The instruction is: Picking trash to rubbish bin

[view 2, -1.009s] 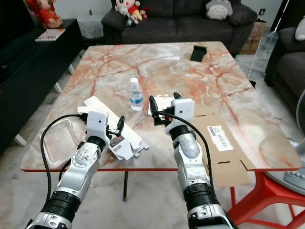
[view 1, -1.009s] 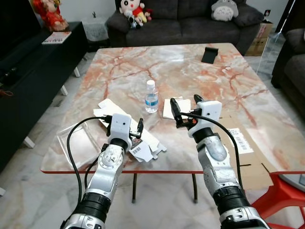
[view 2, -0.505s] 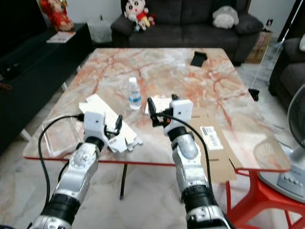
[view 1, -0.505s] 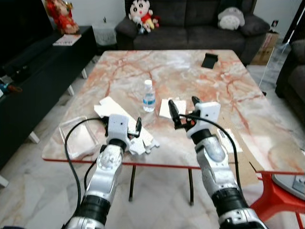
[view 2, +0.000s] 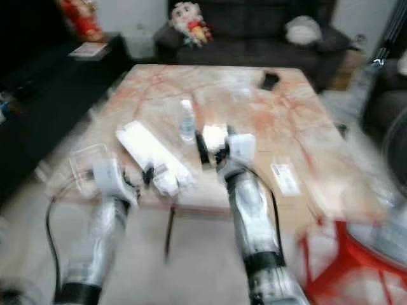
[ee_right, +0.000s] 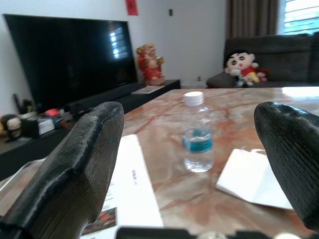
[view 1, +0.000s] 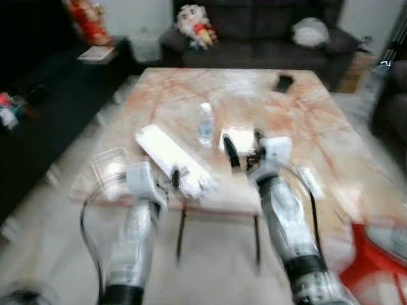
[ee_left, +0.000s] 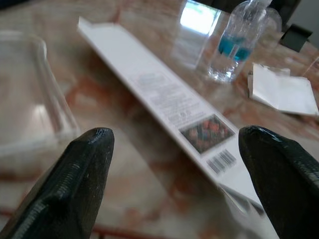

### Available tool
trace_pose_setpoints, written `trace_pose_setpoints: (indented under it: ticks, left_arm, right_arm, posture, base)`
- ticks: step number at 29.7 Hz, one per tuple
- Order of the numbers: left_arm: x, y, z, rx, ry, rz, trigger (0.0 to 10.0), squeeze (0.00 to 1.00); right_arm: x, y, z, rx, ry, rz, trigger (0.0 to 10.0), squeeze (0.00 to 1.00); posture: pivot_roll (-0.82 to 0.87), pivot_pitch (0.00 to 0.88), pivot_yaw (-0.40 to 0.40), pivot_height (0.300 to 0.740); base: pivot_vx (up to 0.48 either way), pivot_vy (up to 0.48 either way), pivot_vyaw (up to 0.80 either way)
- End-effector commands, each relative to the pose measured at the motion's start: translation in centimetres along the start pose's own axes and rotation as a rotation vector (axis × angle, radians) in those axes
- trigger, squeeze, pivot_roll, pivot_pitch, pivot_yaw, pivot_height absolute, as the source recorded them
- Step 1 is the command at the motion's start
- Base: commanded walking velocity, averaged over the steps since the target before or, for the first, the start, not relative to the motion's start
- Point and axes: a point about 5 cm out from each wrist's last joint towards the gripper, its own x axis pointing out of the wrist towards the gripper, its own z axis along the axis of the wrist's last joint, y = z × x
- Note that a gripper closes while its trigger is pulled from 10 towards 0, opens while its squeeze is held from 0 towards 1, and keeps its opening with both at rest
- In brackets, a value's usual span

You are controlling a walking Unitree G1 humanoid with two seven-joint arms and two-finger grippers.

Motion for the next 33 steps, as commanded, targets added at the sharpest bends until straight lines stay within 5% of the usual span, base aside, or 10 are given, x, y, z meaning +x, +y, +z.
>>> trace_pose_setpoints:
  ticks: [1,2,25,33]
  left_arm:
    - [0.5,-0.3,0.4,-0.026,0.027,-0.006,10.0,0.9]
    - [0.6,-0.5,0.3,-0.038,0.046,-0.012,10.0,0.0]
    - [2.3,-2.0,0.2,-0.155,0.207,-0.045,10.0,0.0]
    - [3.3,-3.1,-0.8,-0.283,0.269,-0.071,10.0,0.0]
  right_arm:
    - [0.2,0.2,0.4,-0.001,-0.013,0.012,10.0,0.0]
    - [0.2,0.2,0.5,-0.002,-0.014,0.012,10.0,0.0]
    - [-0.2,-0.5,1.0,-0.015,-0.012,-0.003,10.0,0.0]
    - [-0.2,-0.6,1.2,-0.023,-0.013,-0.003,10.0,0.0]
  posture:
    - [-0.15,0.018,0.016,0.74]
    - [-0.15,0.021,0.015,0.74]
    - [-0.18,0.075,-0.009,0.74]
    - [-0.2,0.086,-0.015,0.74]
  base:
    - [0.0,0.0,0.0]
    - [0.0,0.0,0.0]
    - [0.0,0.0,0.0]
    - [0.0,0.0,0.0]
